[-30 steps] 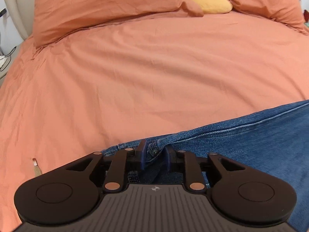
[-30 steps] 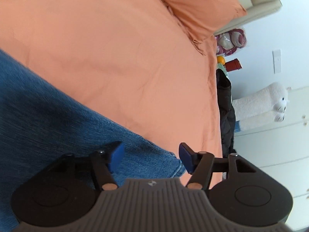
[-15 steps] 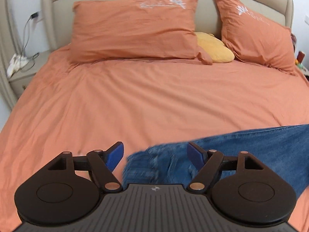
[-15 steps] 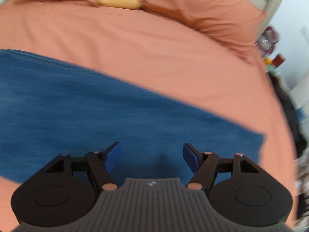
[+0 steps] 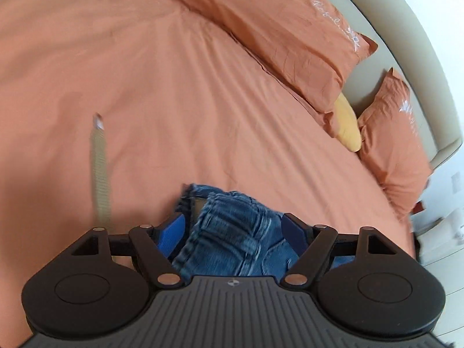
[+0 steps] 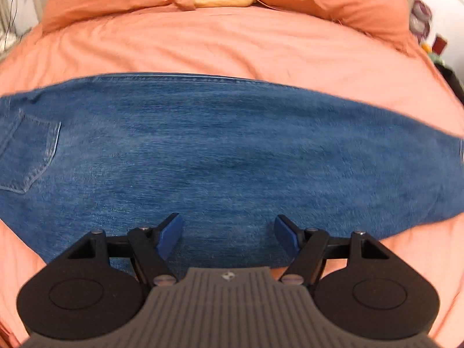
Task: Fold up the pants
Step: 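Open both grippers and release the stacked jeans legs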
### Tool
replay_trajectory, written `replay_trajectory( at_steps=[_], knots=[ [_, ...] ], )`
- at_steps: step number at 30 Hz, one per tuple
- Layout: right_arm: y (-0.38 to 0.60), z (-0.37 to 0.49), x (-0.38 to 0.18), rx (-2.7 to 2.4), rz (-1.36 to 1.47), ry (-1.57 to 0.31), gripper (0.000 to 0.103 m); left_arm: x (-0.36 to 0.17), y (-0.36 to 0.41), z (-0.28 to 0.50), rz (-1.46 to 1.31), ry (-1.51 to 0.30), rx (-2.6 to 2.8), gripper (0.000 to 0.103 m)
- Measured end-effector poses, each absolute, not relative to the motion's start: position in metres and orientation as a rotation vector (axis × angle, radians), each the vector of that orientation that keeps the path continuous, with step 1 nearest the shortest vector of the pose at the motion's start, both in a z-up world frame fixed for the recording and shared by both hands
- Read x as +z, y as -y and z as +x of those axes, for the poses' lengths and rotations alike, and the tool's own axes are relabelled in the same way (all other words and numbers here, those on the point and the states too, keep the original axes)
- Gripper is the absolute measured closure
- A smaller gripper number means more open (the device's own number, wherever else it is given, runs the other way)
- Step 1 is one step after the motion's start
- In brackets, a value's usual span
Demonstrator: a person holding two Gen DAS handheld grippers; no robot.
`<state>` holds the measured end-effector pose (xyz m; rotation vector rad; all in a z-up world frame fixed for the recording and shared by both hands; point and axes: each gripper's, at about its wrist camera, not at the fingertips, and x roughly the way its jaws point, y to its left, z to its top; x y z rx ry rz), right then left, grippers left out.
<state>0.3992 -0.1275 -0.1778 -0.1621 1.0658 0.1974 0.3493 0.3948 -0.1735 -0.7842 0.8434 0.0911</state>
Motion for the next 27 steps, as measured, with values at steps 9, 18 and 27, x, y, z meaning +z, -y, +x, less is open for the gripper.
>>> replay_trajectory(
  at_steps=[9,18,27],
  knots=[
    [0.123,0.418,-0.192,0.098,-0.230,-1.091,0.036,-0.168,-0.375,0.353,-0.597,-0.797,0.017,0.084],
    [0.132,0.415,-0.200,0.062,-0.221,-1.093,0.036,-0.142,-0.354,0.375,-0.325,-0.719,0.016,0.085],
    [0.158,0.400,-0.191,0.024,-0.163,-1.096,0.036,-0.194,-0.358,0.393,-0.290,-0.899,0.144,0.065]
  ],
)
